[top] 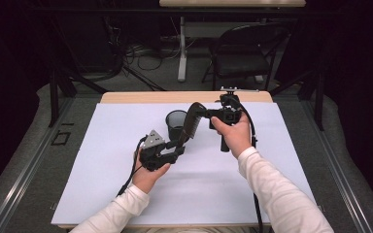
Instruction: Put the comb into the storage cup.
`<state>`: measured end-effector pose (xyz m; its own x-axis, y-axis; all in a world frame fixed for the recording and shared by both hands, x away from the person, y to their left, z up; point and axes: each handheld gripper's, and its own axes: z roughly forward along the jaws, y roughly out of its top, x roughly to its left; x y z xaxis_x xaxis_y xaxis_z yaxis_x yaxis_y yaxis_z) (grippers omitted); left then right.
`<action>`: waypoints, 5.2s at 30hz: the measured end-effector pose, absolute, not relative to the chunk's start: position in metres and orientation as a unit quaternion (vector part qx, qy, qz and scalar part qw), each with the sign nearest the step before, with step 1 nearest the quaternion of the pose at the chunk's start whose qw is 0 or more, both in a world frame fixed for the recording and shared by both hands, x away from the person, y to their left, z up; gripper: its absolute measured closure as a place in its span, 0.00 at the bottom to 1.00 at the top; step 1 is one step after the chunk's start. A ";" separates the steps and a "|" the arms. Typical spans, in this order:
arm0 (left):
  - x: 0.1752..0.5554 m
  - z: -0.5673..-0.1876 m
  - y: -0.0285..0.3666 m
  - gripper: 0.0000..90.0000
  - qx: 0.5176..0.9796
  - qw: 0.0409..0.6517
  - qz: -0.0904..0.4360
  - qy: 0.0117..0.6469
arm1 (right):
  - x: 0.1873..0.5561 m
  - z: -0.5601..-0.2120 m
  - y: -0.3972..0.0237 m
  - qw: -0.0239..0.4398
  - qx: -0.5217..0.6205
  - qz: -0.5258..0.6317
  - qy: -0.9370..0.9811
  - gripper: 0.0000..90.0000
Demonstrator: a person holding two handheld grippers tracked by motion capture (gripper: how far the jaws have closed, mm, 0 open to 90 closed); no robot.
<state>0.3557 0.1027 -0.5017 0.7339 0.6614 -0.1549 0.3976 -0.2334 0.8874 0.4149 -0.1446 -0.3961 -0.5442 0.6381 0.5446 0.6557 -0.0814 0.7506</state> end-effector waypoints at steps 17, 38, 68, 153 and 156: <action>0.357 -0.496 0.110 0.54 0.762 0.524 0.136 0.355 | 0.418 -0.385 -0.142 -0.005 -0.469 -0.562 -0.681 0.97; 0.358 -0.487 0.121 0.43 0.750 0.522 0.150 0.379 | 0.421 -0.370 -0.145 -0.030 -0.470 -0.562 -0.680 0.97; 0.363 -0.488 0.127 0.36 0.768 0.495 0.150 0.377 | 0.425 -0.342 -0.162 -0.096 -0.472 -0.564 -0.671 0.97; 0.378 -0.492 0.145 0.01 0.744 0.505 0.154 0.409 | 0.481 -0.353 -0.122 -0.143 -0.513 -0.542 -0.650 0.97; 0.378 -0.492 0.146 0.01 0.746 0.502 0.156 0.409 | 0.482 -0.356 -0.120 -0.141 -0.514 -0.541 -0.651 0.97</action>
<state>0.3778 0.1461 -0.4920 0.6168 0.7668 -0.1777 0.4532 -0.1613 0.8767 0.4819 -0.1196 -0.3558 -0.4327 0.8213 0.3719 0.5168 -0.1120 0.8487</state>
